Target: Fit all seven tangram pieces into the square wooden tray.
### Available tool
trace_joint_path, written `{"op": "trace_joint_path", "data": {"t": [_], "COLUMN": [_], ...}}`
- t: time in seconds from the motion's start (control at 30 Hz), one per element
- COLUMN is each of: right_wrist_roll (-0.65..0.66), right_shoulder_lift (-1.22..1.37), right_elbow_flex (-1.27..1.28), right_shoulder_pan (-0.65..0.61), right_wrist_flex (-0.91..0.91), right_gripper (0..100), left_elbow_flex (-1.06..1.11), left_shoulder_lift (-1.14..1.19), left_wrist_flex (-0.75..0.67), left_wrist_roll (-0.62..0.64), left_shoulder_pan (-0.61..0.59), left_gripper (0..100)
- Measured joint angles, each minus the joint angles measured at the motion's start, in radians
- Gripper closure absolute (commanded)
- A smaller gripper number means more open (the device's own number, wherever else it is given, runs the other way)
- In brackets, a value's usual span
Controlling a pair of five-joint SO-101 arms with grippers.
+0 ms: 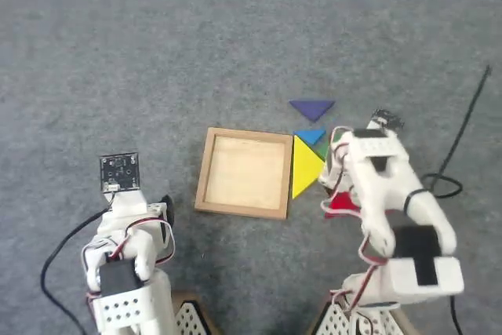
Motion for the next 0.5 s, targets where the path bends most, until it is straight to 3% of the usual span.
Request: {"op": "trace_joint_path", "data": {"t": [0.17, 0.4, 0.5], "right_wrist_roll": [0.21, 0.437, 0.539], "right_shoulder_lift": [0.032, 0.035, 0.035], "right_elbow_flex": [-0.06, -0.187, -0.264], "right_shoulder_pan": [0.169, 0.437, 0.497], "right_wrist_flex": [0.048, 0.048, 0.057], "right_gripper": [80.7, 81.1, 81.2], "left_elbow_flex": [0.0, 0.0, 0.0], "left_shoulder_lift": [0.0, 0.0, 0.0], "left_wrist_flex": [0.0, 0.0, 0.0], "left_wrist_roll": [0.0, 0.0, 0.0], "left_shoulder_pan": [0.0, 0.0, 0.0], "left_gripper": [81, 81, 81]}}
